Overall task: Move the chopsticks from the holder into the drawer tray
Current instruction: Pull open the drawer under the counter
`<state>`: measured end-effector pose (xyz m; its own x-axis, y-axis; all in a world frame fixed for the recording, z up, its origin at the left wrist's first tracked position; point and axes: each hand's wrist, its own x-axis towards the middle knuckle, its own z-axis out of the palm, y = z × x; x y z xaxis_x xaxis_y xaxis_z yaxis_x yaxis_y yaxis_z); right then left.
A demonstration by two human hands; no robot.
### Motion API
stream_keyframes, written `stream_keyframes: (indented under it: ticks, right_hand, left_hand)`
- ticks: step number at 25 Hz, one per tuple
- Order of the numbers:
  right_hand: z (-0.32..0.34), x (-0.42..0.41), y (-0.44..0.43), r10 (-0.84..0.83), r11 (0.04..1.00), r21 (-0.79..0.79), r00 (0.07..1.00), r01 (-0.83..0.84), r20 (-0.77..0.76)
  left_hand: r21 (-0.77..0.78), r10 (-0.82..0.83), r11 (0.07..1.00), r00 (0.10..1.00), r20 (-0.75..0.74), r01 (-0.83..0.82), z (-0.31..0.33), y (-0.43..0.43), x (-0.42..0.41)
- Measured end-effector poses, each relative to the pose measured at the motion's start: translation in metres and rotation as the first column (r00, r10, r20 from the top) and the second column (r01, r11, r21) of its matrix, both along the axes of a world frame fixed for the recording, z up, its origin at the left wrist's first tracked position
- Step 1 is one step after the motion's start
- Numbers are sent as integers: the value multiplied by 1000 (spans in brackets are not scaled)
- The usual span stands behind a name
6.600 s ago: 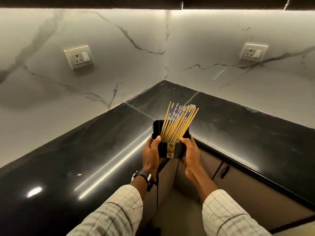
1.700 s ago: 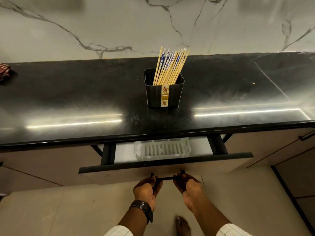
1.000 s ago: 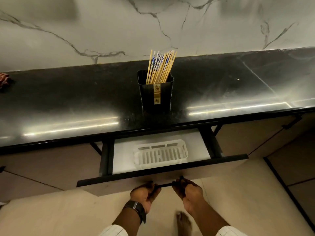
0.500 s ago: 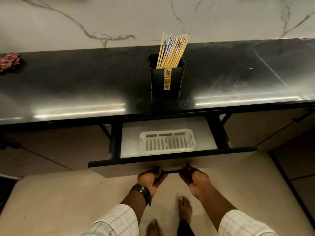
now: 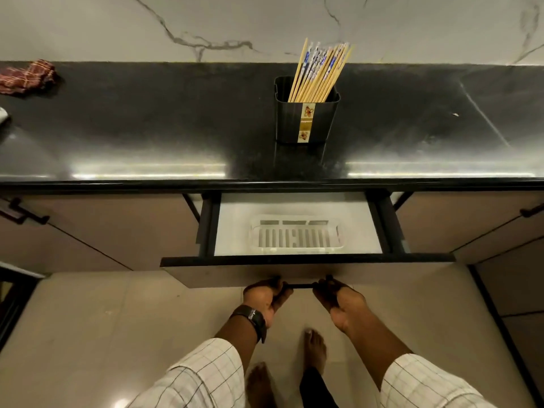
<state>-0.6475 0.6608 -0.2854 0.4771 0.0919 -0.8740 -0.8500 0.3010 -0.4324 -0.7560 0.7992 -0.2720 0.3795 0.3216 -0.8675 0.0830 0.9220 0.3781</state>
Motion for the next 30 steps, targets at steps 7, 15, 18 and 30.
stream_keyframes:
  ticks: [7,15,18,30]
  right_hand:
    - [7,-3,-8,59,998,11,998,-58,-31]
    - [13,-2,-21,350,889,-327,936,-319,39]
    - [33,6,-26,569,738,-469,821,-485,45]
    - [195,122,58,924,359,-550,204,-754,323]
  left_hand:
    - [20,-9,1000,1000,-12,9,6,-6,-4]
    - [235,-344,892,917,-200,386,25,-7,-4]
    - [346,-584,662,747,-318,665,40,-5,-13]
    - [716,-623,411,747,-232,564,158,61,96]
